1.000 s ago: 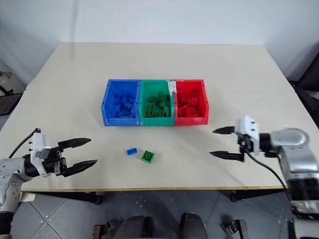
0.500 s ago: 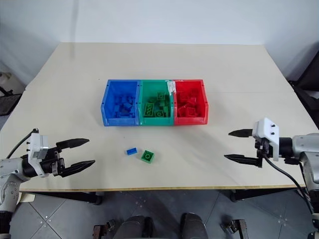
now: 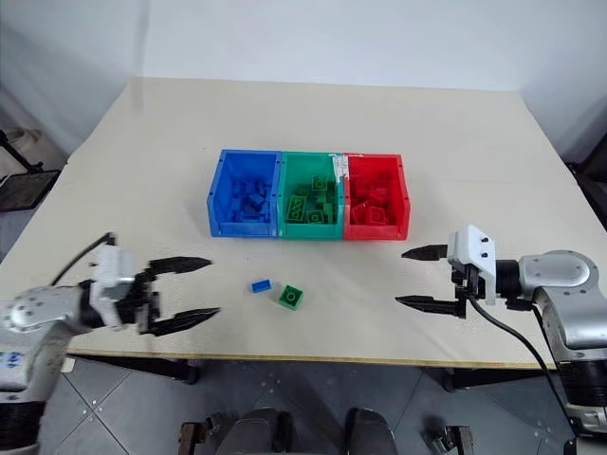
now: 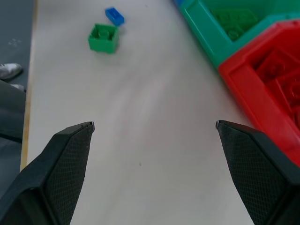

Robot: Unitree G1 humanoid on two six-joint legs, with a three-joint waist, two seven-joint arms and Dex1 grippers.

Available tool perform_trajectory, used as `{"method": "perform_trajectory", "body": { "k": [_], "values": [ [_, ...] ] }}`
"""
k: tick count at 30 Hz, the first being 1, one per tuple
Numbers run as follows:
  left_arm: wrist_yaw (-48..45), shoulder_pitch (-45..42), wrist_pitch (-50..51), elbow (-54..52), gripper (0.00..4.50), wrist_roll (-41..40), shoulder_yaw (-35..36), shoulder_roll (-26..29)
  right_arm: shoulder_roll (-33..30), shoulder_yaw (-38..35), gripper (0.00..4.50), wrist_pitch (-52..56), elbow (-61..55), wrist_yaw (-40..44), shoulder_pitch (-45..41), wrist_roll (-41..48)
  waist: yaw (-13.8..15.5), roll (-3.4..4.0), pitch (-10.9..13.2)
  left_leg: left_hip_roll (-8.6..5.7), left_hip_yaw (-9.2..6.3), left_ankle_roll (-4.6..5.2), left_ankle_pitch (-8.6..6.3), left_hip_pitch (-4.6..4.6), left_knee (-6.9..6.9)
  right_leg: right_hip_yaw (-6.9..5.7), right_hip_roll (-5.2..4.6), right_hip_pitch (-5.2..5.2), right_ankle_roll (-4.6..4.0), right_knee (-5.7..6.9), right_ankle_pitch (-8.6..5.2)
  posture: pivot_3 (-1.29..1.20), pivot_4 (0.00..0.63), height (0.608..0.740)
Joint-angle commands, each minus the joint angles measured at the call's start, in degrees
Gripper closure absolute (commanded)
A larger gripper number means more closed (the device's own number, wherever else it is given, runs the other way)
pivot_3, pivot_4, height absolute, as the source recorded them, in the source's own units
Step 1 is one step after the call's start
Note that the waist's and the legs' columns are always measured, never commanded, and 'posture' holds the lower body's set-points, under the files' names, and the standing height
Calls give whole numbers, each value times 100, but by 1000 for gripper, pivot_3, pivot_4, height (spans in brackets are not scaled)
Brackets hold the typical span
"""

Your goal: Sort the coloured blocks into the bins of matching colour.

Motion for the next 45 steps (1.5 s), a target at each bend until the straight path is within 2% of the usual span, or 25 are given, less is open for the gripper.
{"method": "perform_trajectory", "body": {
  "k": [1,4,7,13,16,24,42,45],
  "values": [
    [742,-207,476,-859,0,22,-511,-284,-154,-257,151,-133,-48,208,9,198,5,0,0,0,1,0,0,0,1,-1,4,1,0,0,0,0,150,740],
    [1774,-377,1429,-1343,0,243,-1059,-605,-304,-349,151,-190,111,375,11,182,33,0,0,-1,5,0,0,0,6,-3,15,3,0,-1,0,0,150,740],
    [2233,-420,2142,-1517,0,274,-1409,-711,-371,-519,151,-280,287,628,6,360,40,-1,-1,1,7,1,0,4,8,-1,21,8,1,-1,0,0,150,740],
    [2876,-527,2761,-1644,0,371,-1833,-1046,-519,-960,151,-593,788,1330,93,791,79,0,-1,0,9,7,-3,1,16,-2,24,13,1,-8,0,0,150,740],
    [3106,-598,2927,-1632,0,465,-1973,-1198,-775,-943,151,-824,1020,1419,184,998,97,0,-1,-3,1,10,-4,-2,23,-5,21,19,1,-11,0,0,150,740],
    [3457,-725,3550,-1570,0,697,-2475,-1222,-825,-841,151,-866,1149,1272,12,906,71,6,-3,5,8,11,-5,0,24,-4,24,21,1,-18,0,0,150,740],
    [3450,-782,3526,-1112,0,1266,-2898,-1113,-745,-815,151,-793,1116,1004,-45,757,96,17,-10,-2,5,12,-5,1,28,-4,21,28,1,-19,0,0,150,740],
    [3404,-849,3589,-1042,629,1388,-3039,-1035,-742,-843,122,-793,1118,975,-33,730,102,22,-13,-5,5,12,-6,1,29,-5,22,29,1,-19,0,0,150,740]
  ]
}}
